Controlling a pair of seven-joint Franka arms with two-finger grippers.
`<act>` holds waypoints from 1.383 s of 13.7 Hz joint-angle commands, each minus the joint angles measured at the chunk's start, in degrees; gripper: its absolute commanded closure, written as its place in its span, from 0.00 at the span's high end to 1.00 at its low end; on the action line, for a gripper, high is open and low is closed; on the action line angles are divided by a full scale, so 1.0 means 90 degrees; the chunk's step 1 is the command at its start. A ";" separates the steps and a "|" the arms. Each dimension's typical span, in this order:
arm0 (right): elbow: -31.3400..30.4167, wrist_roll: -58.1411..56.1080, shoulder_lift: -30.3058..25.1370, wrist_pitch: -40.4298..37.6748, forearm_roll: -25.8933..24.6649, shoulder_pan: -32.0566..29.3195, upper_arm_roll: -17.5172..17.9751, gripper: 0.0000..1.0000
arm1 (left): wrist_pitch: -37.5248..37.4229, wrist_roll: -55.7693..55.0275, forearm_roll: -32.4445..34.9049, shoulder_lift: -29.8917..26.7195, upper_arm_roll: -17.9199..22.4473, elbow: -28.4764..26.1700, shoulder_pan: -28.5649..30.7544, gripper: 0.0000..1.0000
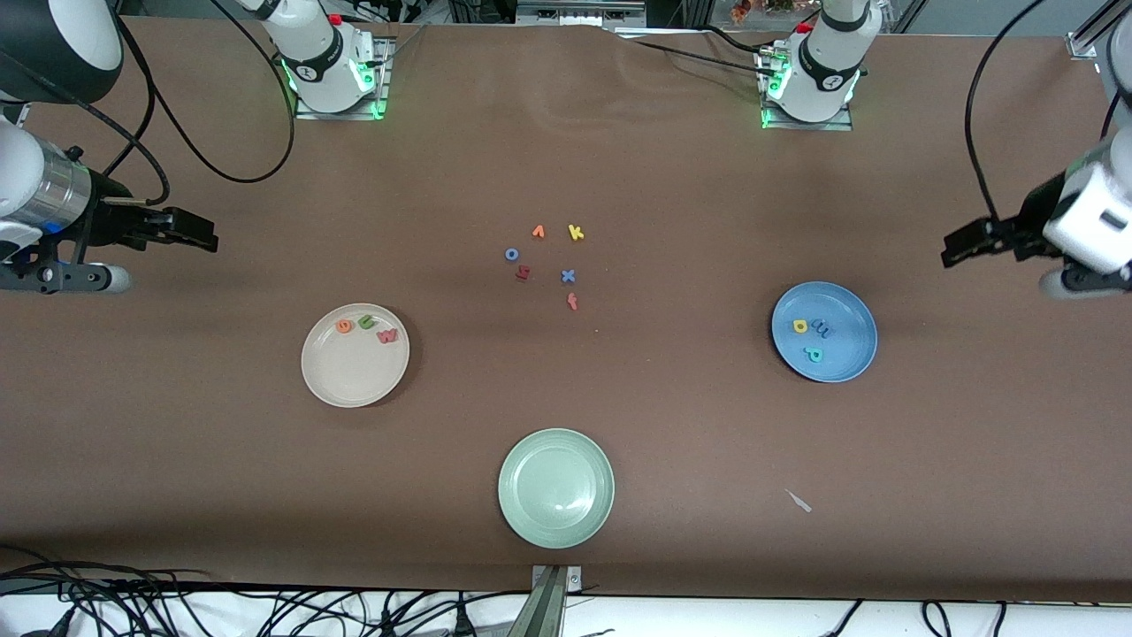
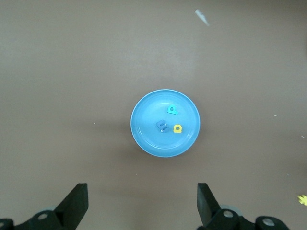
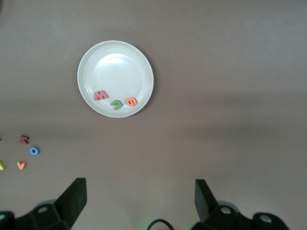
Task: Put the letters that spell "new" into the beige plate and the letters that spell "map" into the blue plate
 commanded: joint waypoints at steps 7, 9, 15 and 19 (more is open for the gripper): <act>0.0035 -0.0108 -0.0242 -0.0007 -0.0106 0.0042 -0.0166 1.00 | -0.0041 0.0084 -0.0103 -0.0151 0.0153 -0.0220 -0.0097 1.00; 0.0045 -0.0224 -0.0242 -0.0007 -0.0106 0.0042 -0.0166 1.00 | -0.0041 0.0084 -0.0103 -0.0151 0.0153 -0.0220 -0.0078 1.00; 0.0201 -0.0264 -0.0212 -0.0017 -0.0096 0.0023 -0.0176 1.00 | -0.0012 0.0094 -0.0103 -0.0132 0.0163 -0.0230 -0.0038 1.00; 0.0201 -0.0264 -0.0222 -0.0027 -0.0106 0.0023 -0.0166 1.00 | -0.0012 0.0104 -0.0103 -0.0132 0.0163 -0.0259 -0.0029 1.00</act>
